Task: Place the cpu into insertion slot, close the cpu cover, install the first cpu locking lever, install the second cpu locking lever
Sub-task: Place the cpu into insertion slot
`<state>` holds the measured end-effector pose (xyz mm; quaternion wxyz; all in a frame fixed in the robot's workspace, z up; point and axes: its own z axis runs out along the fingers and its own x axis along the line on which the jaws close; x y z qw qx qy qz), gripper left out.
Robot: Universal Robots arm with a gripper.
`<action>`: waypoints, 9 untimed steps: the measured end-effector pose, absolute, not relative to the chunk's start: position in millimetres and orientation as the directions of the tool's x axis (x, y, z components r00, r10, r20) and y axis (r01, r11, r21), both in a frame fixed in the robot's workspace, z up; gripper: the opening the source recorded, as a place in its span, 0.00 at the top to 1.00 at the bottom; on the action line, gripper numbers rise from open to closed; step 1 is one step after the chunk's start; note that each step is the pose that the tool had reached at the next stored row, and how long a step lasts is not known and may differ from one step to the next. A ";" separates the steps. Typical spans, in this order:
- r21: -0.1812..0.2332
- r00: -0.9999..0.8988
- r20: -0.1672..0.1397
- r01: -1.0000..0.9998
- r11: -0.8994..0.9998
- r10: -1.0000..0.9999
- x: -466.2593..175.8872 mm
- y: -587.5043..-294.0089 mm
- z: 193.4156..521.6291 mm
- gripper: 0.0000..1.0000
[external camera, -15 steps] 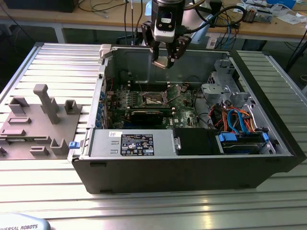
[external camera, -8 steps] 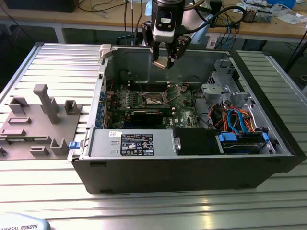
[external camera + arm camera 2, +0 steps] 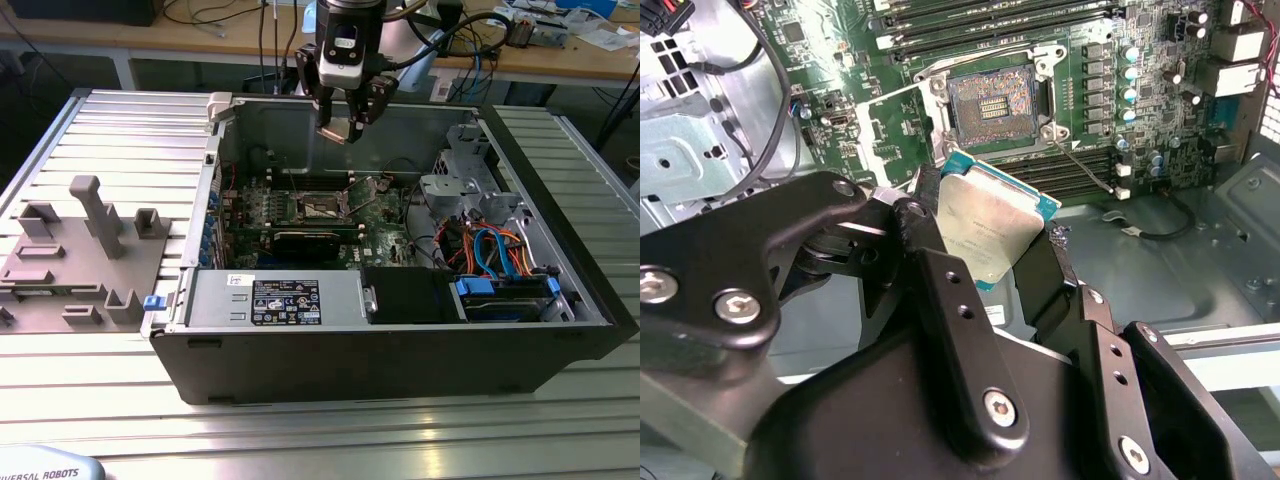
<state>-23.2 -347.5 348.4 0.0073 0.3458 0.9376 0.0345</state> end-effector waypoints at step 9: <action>0.070 -0.752 0.010 0.658 0.750 0.659 -23.2 -347.5 348.2 0.46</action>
